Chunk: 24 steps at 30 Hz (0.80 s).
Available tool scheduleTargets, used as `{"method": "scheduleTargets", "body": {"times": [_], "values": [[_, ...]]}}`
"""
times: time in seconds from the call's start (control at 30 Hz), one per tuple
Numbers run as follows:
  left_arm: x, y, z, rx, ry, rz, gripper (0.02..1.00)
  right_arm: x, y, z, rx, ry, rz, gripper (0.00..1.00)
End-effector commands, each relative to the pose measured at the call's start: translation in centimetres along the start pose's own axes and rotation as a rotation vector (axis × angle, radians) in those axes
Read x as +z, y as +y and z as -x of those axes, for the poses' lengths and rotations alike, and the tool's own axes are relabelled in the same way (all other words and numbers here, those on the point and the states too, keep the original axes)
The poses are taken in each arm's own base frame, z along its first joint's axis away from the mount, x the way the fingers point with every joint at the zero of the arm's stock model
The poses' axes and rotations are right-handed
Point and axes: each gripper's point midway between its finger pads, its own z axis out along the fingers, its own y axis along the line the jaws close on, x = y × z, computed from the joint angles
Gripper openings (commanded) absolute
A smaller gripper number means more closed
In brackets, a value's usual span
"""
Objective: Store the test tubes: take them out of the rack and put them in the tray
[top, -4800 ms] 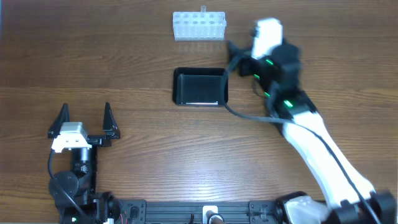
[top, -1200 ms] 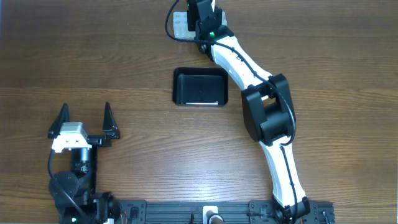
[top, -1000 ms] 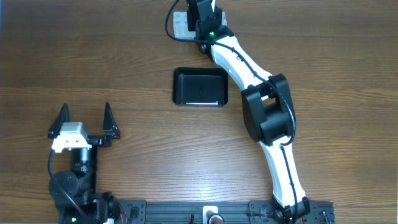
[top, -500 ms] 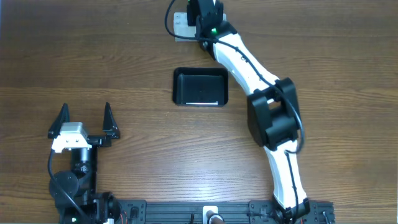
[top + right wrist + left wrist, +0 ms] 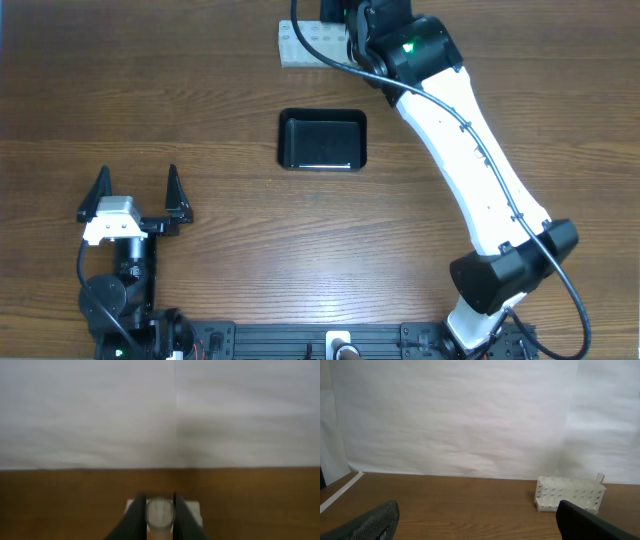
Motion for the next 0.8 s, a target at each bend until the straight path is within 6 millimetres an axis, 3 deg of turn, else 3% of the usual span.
{"method": "scheduleTargets", "body": {"times": [0.03,0.17,0.3,0.53,0.8], "values": [[0.0,-0.4,-0.1,0.006,-0.001,-0.019,0.998,3.1,1.9,-9.6,0.016,0.337,0.128,0.112],[0.0,-0.4,-0.1,0.006,-0.001,-0.019,0.998,4.8,2.5,-15.2,0.023,0.481,0.177,0.117],[0.0,-0.4,-0.1,0.006,-0.001,-0.019,0.998,6.6,2.2,-18.8,0.047,0.557,0.165,0.117],[0.0,-0.4,-0.1,0.006,-0.001,-0.019,0.998,9.6,2.8,-21.9,0.096,0.601,0.155,0.117],[0.0,-0.4,-0.1,0.006,-0.001,-0.019,0.998,10.9,3.5,-24.2,0.097,0.643,0.157,0.130]]}}
